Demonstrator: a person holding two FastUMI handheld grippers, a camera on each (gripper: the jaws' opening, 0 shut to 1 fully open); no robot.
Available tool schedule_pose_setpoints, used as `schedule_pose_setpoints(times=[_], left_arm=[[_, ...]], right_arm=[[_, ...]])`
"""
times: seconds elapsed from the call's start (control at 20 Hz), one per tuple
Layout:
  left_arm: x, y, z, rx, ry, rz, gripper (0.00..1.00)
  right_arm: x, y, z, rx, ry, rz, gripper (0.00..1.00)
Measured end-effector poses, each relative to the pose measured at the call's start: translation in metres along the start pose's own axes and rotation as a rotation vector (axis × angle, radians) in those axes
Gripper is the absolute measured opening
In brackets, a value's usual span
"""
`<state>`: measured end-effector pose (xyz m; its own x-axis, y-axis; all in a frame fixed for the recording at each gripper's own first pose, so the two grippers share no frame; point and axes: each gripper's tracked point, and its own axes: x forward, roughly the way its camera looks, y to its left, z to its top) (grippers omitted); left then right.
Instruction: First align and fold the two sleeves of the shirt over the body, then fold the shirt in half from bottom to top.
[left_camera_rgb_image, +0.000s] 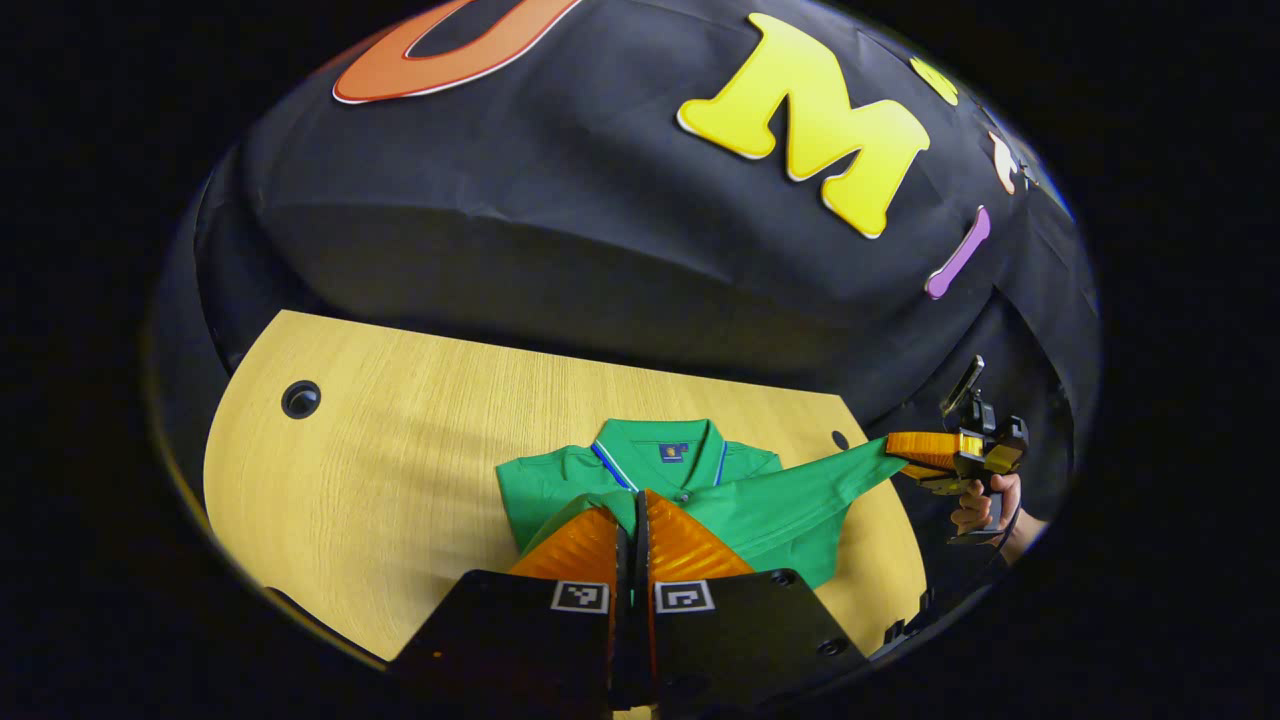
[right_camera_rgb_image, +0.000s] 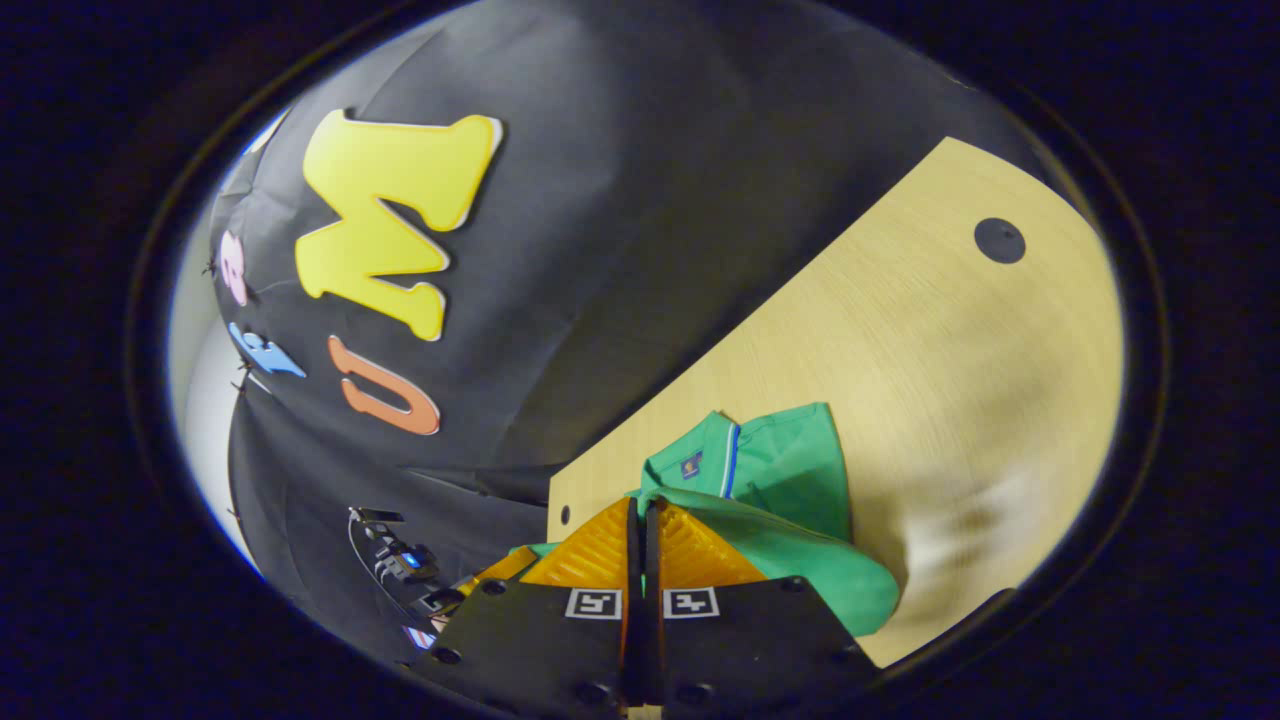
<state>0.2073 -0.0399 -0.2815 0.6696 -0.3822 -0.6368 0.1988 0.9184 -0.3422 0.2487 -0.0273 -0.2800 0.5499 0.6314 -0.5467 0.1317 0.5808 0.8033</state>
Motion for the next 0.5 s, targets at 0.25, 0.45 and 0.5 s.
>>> schedule_pose_setpoints(times=[0.25, 0.45, 0.5], left_arm=[[0.051, 0.027, -0.027, -0.016, 0.051, 0.071, 0.03], [0.073, 0.039, -0.046, -0.033, 0.093, 0.103, 0.03], [0.076, 0.041, -0.049, -0.037, 0.103, 0.108, 0.04]], right_arm=[[0.052, -0.037, 0.003, -0.015, 0.03, -0.073, 0.01], [0.073, -0.059, 0.006, -0.117, 0.013, -0.173, 0.01], [0.076, -0.059, 0.009, -0.149, -0.001, -0.193, 0.0]])
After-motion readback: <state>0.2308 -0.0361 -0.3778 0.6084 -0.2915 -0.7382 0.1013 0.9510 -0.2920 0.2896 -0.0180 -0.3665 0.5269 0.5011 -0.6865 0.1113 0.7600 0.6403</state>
